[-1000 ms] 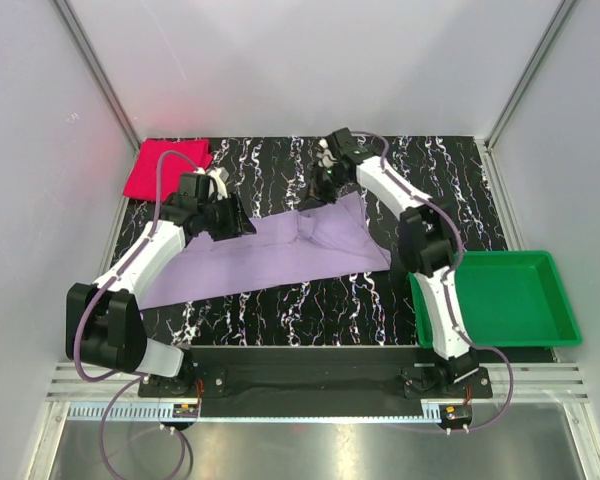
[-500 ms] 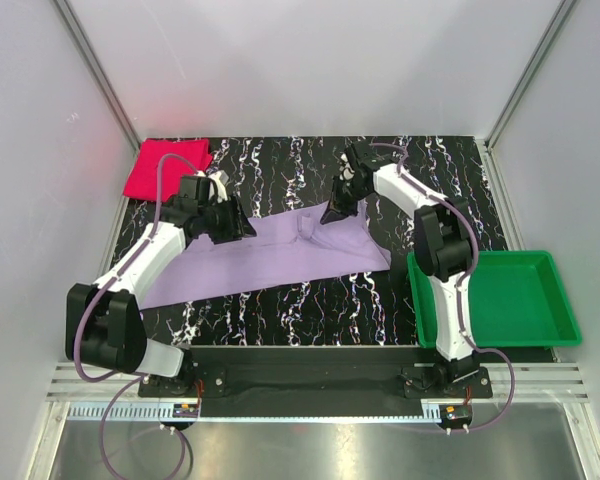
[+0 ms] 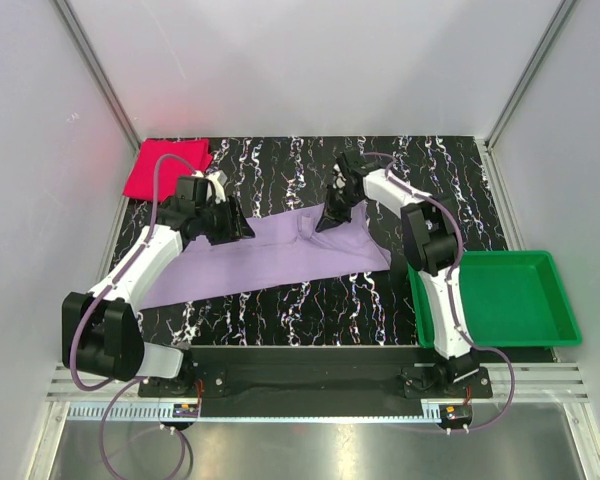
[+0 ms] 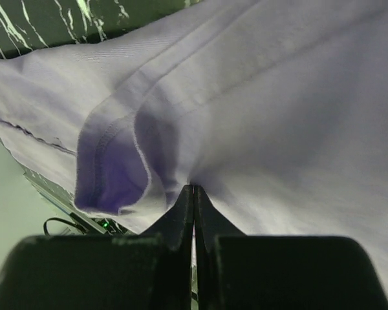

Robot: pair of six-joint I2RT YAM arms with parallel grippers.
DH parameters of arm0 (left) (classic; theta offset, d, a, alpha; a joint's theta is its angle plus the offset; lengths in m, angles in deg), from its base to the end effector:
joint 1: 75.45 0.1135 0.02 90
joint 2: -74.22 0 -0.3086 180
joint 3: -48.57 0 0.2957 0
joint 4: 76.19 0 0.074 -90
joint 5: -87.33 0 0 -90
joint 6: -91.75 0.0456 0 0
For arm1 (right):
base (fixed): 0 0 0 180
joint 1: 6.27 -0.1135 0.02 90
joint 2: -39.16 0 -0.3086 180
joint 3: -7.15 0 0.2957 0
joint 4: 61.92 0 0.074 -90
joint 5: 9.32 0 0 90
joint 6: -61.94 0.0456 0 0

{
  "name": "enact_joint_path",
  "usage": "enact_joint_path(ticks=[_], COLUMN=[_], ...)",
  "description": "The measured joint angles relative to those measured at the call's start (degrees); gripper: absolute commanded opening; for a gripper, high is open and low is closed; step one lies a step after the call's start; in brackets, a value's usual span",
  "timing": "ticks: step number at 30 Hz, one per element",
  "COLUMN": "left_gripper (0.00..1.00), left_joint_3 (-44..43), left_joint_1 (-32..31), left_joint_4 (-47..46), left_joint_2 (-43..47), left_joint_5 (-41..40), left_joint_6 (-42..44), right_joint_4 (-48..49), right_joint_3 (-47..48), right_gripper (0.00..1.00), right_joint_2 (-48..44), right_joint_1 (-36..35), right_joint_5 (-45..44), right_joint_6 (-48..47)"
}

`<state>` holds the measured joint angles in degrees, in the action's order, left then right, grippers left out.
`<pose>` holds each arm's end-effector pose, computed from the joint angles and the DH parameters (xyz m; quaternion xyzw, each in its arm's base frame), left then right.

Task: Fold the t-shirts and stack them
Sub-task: Fold the tshirt

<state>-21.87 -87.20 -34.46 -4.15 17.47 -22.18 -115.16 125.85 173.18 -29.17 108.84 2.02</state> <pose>0.3162 -0.0818 0.2859 -0.0381 0.9254 -0.2602 0.2729 0.5088 0.2383 0.1510 0.0145 0.9540 0.2944 0.0549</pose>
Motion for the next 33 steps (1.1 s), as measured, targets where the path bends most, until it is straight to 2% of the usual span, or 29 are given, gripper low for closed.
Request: enact_joint_path(ticks=[9, 17, 25, 28, 31, 33], left_gripper=[0.56, 0.56, 0.57, 0.58, 0.58, 0.58], left_joint_3=[0.0, 0.3, 0.3, 0.3, -0.3, -1.2], left_joint_1=[0.0, 0.0, 0.0, 0.1, 0.9, 1.5], left_joint_4=[0.5, 1.9, 3.1, 3.4, 4.0, 4.8], left_joint_2=[0.9, 3.3, 3.8, 3.8, 2.9, 1.7], left_joint_5=[-0.4, -0.9, -1.2, -1.5, -1.5, -1.5], left_joint_6=[0.4, 1.3, 1.7, 1.8, 2.2, 2.7], right_joint_4=[1.8, 4.3, 0.3, -2.6, -6.0, -8.6], right_joint_3=[6.8, 12.8, 15.5, 15.5, 15.5, 15.3], right_gripper=[0.00, 0.00, 0.01, 0.05, 0.16, 0.33], right_joint_2=[4.5, 10.9, 11.4, 10.7, 8.8, 6.4], right_joint_1=[-4.3, -5.3, -4.6, -3.5, -2.0, -0.9], right_joint_5=[3.1, 6.0, 4.9, 3.6, 1.5, -0.3], right_joint_6=[3.5, 8.1, 4.8, 2.6, 0.2, -1.6])
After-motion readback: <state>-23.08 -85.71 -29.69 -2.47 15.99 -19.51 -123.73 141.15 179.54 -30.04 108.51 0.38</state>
